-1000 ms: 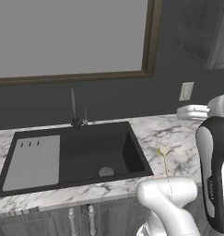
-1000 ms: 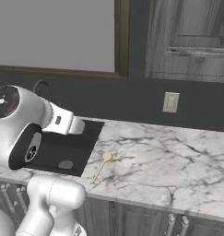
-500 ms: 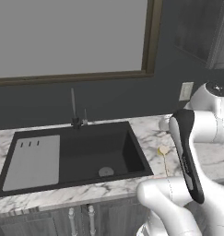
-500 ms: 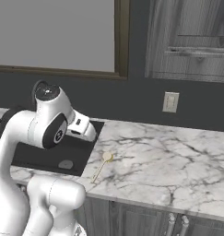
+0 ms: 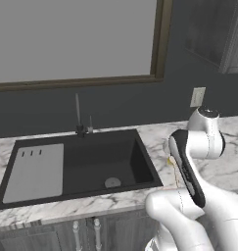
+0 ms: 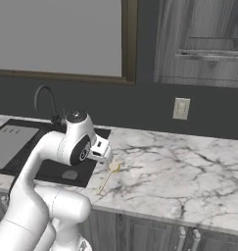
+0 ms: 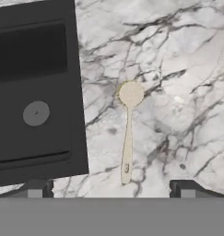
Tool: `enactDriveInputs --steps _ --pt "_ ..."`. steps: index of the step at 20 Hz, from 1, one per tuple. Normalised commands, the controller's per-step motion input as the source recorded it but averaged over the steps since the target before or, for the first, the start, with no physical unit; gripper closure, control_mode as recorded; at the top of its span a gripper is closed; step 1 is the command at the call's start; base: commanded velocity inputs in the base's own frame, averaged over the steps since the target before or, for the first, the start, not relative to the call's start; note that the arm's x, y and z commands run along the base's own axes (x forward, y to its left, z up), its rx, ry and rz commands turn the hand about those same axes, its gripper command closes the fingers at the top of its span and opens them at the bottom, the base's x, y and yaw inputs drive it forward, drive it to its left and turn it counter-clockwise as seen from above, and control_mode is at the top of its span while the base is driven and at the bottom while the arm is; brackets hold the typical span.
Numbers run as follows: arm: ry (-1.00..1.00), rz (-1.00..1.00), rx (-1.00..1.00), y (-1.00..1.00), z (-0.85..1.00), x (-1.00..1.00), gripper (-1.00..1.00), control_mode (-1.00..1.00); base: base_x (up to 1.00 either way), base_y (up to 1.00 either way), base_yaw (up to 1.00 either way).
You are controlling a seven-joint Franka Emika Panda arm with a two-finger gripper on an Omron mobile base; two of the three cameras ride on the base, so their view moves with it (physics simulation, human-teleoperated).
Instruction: Grab the spray bottle from the cabinet, then place it next to the cutting board for sanitizing. Then grab the dish brush from the countertop next to the sink and place it next to the cutting board.
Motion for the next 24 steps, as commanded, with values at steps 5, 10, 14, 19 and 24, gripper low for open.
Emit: enactDriveInputs --steps 5,10,14,19,24 --pt "0.18 0.00 0.00 -0.36 -0.72 0.24 -1.00 -1.00 0.00 0.00 0.00" --pt "0.14 0.00 0.00 -0.32 -0.74 0.21 -1.00 -1.00 0.00 0.00 0.00" --pt "0.05 0.00 0.00 -0.03 -0.53 0.26 -1.00 -1.00 0.00 0.00 0.00" --pt "0.04 0.00 0.00 0.00 -0.29 0.30 -1.00 -1.00 0.00 0.00 0.00" --pt "0.03 0.00 0.00 0.00 -0.39 0.40 -1.00 -1.00 0.00 0.00 0.00"
